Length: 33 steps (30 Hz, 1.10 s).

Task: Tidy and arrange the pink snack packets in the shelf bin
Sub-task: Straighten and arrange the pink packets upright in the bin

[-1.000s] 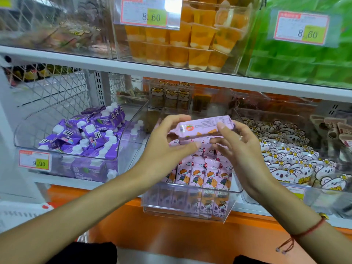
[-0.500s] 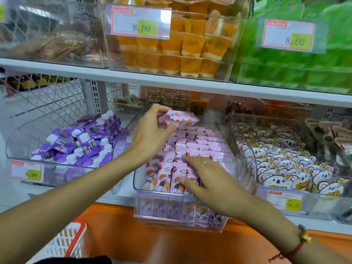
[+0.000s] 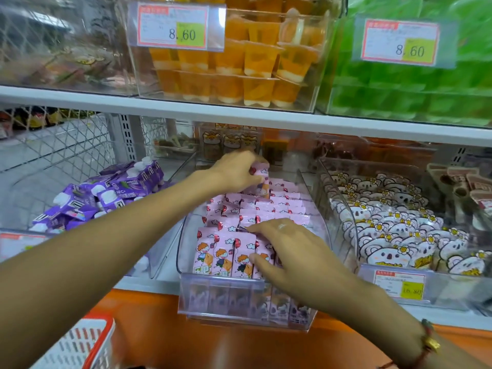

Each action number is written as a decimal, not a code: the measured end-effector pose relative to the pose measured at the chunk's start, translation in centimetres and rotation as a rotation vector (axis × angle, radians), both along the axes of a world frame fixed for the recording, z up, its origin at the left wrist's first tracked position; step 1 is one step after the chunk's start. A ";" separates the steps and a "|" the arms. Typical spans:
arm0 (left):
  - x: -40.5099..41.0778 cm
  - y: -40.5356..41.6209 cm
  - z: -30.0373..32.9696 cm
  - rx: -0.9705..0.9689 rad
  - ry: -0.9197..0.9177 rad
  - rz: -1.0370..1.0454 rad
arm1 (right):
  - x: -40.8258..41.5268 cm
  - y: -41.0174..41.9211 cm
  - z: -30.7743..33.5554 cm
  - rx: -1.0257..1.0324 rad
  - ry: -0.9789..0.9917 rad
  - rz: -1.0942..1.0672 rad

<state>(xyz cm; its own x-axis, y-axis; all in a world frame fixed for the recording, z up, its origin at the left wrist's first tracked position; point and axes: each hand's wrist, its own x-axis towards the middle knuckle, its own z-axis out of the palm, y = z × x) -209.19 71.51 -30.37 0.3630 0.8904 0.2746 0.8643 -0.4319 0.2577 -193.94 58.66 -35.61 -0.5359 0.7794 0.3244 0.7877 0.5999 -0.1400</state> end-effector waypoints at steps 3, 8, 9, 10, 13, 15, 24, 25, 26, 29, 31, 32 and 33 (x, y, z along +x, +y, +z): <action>0.7 1.1 -1.3 0.021 -0.062 0.065 | 0.2 0.2 0.4 0.049 -0.054 -0.013; 1.4 2.0 -3.2 -0.151 0.178 0.043 | 0.3 0.3 0.3 0.068 -0.115 -0.042; 1.3 2.1 -3.3 -0.198 0.174 0.010 | 0.3 0.3 0.2 0.066 -0.116 -0.046; 1.2 2.1 -3.3 -0.233 0.168 -0.018 | 0.3 0.3 0.2 0.065 -0.112 -0.048; 0.6 1.8 -2.7 -0.261 0.184 -0.071 | 0.4 0.4 0.3 0.054 -0.105 -0.050; 0.2 1.4 -2.3 -0.218 0.111 -0.114 | 0.3 0.3 0.3 0.048 -0.112 -0.050; 0.1 1.1 -2.6 -0.136 0.080 -0.133 | 0.4 0.3 0.2 0.119 -0.233 -0.156; 0.0 1.2 -2.6 -0.117 0.099 -0.114 | 0.4 0.3 0.2 0.119 -0.258 -0.152; -0.1 1.2 -2.7 -0.104 0.106 -0.096 | 0.5 0.3 0.2 0.119 -0.270 -0.149; -0.2 1.1 -2.8 -0.075 0.023 -0.029 | 0.5 0.4 0.2 0.123 -0.261 -0.140; -0.1 0.7 -2.8 -0.030 -0.130 0.023 | 0.6 0.4 0.1 0.136 -0.247 -0.137; 0.1 0.4 -2.7 0.000 -0.236 0.047 | 0.7 0.4 0.1 0.139 -0.234 -0.137; 0.3 0.0 -2.5 0.027 -0.354 0.066 | 0.7 0.4 0.1 0.138 -0.219 -0.138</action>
<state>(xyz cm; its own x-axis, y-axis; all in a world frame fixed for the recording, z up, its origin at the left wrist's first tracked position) -208.92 71.55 -32.86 0.1835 0.8994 0.3968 0.7498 -0.3891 0.5352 -193.27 59.07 -35.55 -0.4973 0.8061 0.3207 0.8654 0.4869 0.1182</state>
